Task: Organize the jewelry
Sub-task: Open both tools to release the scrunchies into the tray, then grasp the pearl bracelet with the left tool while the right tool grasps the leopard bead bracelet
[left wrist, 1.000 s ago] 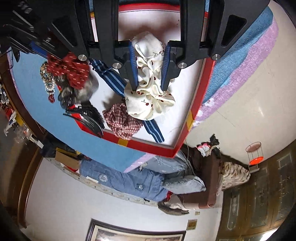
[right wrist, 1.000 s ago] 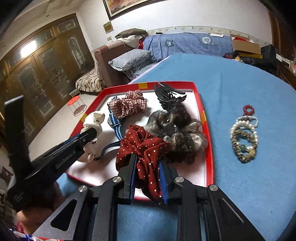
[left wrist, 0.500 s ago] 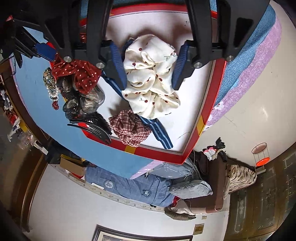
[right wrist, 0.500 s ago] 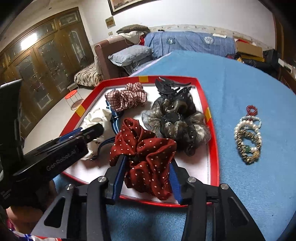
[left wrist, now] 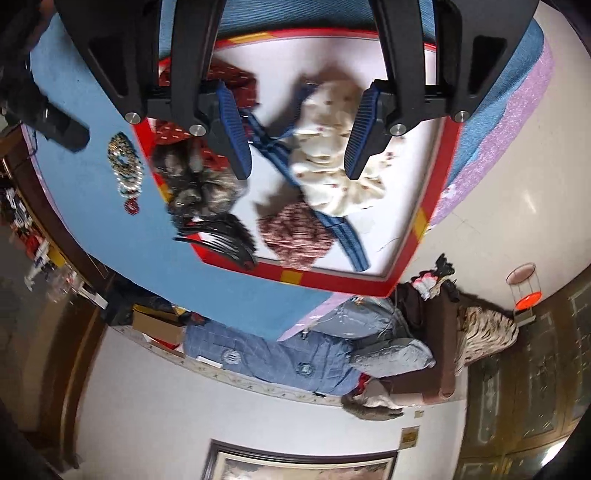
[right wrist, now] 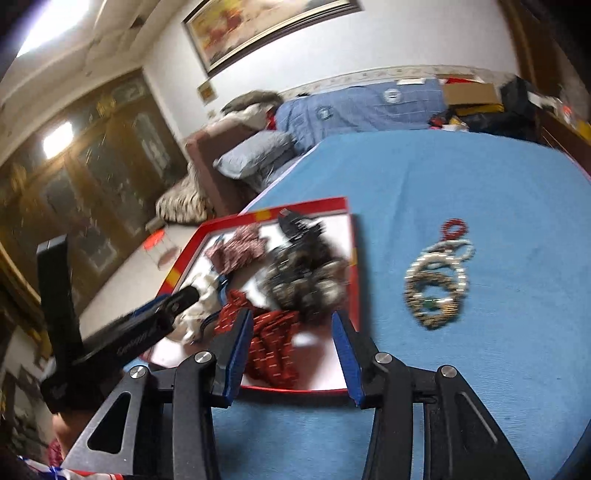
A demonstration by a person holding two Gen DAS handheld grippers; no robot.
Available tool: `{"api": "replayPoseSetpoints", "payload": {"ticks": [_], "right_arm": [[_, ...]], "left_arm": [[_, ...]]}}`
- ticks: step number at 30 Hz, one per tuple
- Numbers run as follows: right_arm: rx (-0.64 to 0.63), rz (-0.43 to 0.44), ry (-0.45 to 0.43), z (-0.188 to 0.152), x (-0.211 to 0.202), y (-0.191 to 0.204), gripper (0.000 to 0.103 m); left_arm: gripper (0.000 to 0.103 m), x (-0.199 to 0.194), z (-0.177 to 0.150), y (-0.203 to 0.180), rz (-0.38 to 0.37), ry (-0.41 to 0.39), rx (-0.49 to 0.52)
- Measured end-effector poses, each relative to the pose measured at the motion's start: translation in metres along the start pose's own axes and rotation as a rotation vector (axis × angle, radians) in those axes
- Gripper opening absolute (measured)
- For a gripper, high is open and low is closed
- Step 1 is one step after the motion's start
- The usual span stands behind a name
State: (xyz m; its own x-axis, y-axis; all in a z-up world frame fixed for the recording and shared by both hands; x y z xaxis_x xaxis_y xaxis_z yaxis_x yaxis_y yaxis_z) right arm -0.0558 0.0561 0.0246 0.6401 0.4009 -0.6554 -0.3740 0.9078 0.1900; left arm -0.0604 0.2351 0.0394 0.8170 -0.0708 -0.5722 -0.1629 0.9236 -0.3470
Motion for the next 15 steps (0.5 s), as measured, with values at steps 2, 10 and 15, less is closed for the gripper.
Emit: {"api": "replayPoseSetpoints", "payload": {"ticks": [2, 10, 15], "right_arm": [[0.039, -0.019, -0.010, 0.004, -0.003, -0.018, 0.049], [0.200, -0.167, 0.070, 0.012, 0.023, -0.101, 0.037], [0.233, -0.182, 0.161, 0.014, 0.057, -0.124, 0.034]], "left_arm": [[0.051, 0.000, -0.001, -0.011, -0.010, 0.002, 0.022], [0.051, 0.007, -0.005, -0.048, -0.044, 0.021, 0.106], [0.051, 0.017, -0.010, -0.069, -0.067, 0.047, 0.157]]}}
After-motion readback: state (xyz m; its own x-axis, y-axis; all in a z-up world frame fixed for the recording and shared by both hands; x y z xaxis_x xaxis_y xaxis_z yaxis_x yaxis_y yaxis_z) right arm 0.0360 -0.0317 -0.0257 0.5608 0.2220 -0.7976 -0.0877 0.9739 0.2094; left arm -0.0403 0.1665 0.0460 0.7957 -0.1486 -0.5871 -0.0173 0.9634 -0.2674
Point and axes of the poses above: each gripper's, at about its wrist camera, not at the fingertips, and x roughly the way its jaws point, y to its left, z to its top, the point moved 2 cm from there along x, roughly the way its jaws point, and after that the axes turned 14 degrees about -z, right-handed, at the moved point
